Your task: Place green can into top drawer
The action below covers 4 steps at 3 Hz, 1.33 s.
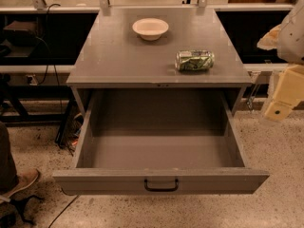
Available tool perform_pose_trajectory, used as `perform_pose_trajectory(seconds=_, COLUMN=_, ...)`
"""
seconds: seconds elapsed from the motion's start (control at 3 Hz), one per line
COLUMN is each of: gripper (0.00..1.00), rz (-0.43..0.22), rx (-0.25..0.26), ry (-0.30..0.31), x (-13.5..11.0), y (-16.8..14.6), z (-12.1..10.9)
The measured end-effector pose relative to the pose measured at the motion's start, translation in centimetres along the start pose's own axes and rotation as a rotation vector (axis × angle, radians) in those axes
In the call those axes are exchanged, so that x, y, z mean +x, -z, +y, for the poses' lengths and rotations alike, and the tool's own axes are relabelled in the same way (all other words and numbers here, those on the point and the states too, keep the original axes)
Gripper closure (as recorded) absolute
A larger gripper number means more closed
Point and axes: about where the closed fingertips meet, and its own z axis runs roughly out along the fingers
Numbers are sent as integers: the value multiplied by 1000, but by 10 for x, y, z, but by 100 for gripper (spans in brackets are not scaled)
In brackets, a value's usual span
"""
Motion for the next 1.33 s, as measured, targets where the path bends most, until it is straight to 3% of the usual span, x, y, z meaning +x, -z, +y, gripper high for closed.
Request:
perform_pose_trajectory(seconds=0.33, gripper=0, rz=-6, rx=12, ry=3, x=-2, y=-3, z=-9)
perform_pose_trajectory(seconds=0.67, gripper=0, rz=-34, rx=23, ry=16, x=-8, y=-21, z=-43)
perform_pose_trajectory(seconds=1.33, gripper=0, rz=-122, rx=32, ry=50, x=-40, y=-94, z=-152)
